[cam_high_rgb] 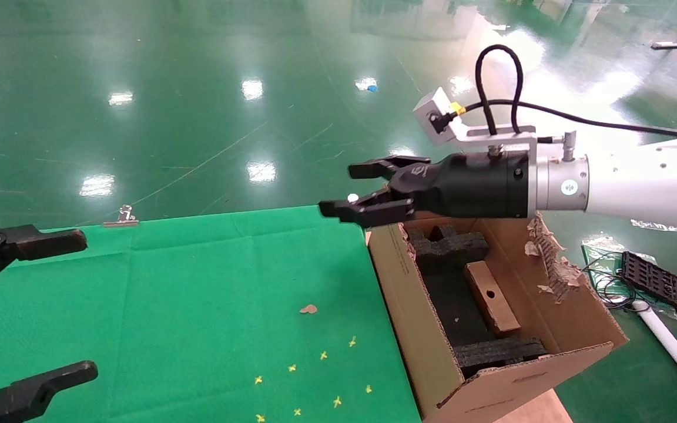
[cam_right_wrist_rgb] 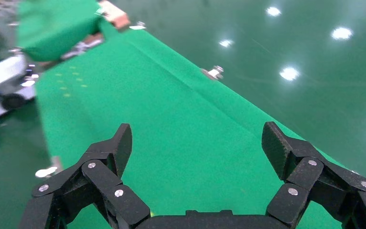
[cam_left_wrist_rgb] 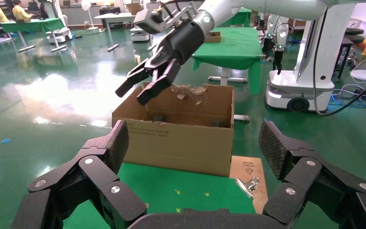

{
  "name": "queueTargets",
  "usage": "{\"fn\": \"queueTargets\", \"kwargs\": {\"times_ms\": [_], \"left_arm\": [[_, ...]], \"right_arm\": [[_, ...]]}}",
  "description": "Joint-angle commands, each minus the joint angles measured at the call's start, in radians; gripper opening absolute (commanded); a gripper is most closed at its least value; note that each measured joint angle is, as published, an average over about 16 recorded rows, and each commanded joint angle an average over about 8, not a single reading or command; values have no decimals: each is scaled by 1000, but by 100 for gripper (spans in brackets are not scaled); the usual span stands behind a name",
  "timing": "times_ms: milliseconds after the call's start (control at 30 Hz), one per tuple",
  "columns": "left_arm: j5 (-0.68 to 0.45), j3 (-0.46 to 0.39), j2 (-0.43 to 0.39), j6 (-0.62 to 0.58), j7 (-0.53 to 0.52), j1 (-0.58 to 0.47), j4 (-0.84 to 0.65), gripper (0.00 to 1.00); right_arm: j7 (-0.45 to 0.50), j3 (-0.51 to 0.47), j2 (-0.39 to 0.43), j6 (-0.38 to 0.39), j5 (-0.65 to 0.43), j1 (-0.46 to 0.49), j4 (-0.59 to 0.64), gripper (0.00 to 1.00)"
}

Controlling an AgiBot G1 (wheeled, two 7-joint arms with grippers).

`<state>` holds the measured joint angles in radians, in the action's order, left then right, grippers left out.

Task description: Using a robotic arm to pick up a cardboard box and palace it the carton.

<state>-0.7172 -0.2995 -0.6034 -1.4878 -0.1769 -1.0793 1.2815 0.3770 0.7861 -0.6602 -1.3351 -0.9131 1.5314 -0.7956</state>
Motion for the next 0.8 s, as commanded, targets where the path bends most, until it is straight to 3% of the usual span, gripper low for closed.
{"fn": "queueTargets", "kwargs": {"times_ms": [33, 800], "left_arm": [[0, 0, 0, 0, 0, 0, 0, 100], [1, -1, 1, 1, 1, 0, 0, 100]], "right_arm": [[-14, -38, 4, -12, 14, -34, -36, 100], [-177, -474, 46, -150, 171, -427, -457, 100]]}}
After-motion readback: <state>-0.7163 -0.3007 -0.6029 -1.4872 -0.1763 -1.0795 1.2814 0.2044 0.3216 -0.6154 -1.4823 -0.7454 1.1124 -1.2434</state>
